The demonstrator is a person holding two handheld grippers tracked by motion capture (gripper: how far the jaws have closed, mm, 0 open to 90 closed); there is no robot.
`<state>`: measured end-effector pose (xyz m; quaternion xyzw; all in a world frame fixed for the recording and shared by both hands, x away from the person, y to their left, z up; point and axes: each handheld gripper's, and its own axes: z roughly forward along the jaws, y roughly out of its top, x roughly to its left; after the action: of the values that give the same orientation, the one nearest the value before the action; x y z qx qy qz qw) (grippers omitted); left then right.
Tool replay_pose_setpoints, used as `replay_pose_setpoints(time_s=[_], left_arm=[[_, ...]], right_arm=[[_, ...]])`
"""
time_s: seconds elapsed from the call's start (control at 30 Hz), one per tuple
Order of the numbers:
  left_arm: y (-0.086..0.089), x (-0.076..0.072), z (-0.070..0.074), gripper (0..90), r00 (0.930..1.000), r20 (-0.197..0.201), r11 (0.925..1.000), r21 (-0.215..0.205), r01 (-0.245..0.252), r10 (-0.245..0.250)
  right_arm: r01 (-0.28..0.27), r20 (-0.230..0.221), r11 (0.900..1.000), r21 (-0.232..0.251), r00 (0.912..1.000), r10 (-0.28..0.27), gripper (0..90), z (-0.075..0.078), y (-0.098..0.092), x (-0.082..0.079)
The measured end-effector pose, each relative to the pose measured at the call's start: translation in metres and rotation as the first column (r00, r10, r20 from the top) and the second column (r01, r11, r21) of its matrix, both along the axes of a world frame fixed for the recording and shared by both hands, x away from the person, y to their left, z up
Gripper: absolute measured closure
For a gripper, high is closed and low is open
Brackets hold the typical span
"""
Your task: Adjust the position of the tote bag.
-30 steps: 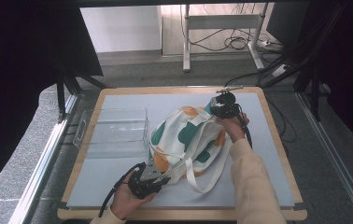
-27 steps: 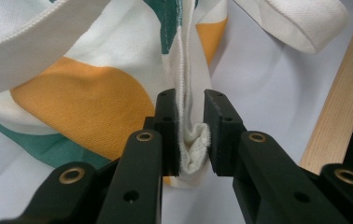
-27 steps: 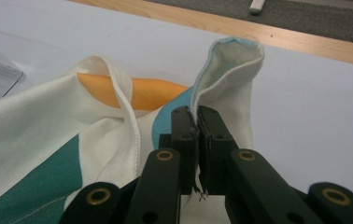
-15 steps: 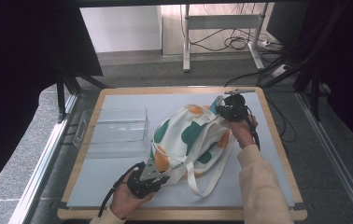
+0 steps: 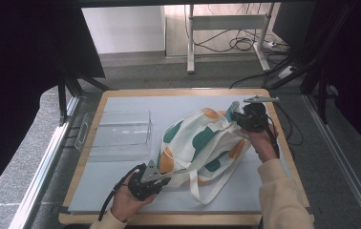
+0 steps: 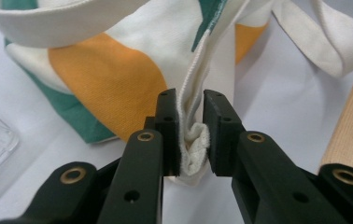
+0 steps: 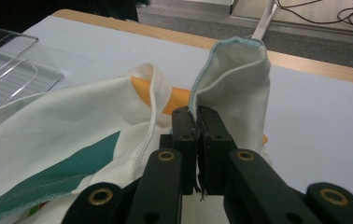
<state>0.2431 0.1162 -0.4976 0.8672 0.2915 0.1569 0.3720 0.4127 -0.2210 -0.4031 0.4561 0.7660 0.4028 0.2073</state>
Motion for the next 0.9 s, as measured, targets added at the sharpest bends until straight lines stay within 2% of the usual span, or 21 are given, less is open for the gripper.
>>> replay_pose_setpoints(time_s=[0.63,0.77,0.9], left_arm=[[0.006,0.010,0.007,77.7,0.9996,0.023,0.9995,0.026,-0.015,0.015],[0.005,0.016,0.008,77.7,0.9995,0.030,0.9983,0.056,-0.015,0.013],[0.005,0.022,0.013,77.7,0.9992,0.037,0.9976,0.066,-0.020,0.017]], right_arm=[[-0.010,0.060,0.999,0.042,0.9982,0.008,85.9,0.010,-0.022,-0.041],[-0.012,0.061,0.998,0.062,0.9981,0.009,85.9,0.008,-0.028,-0.050],[-0.008,0.058,0.998,0.060,0.9983,0.004,86.0,0.008,-0.033,-0.058]])
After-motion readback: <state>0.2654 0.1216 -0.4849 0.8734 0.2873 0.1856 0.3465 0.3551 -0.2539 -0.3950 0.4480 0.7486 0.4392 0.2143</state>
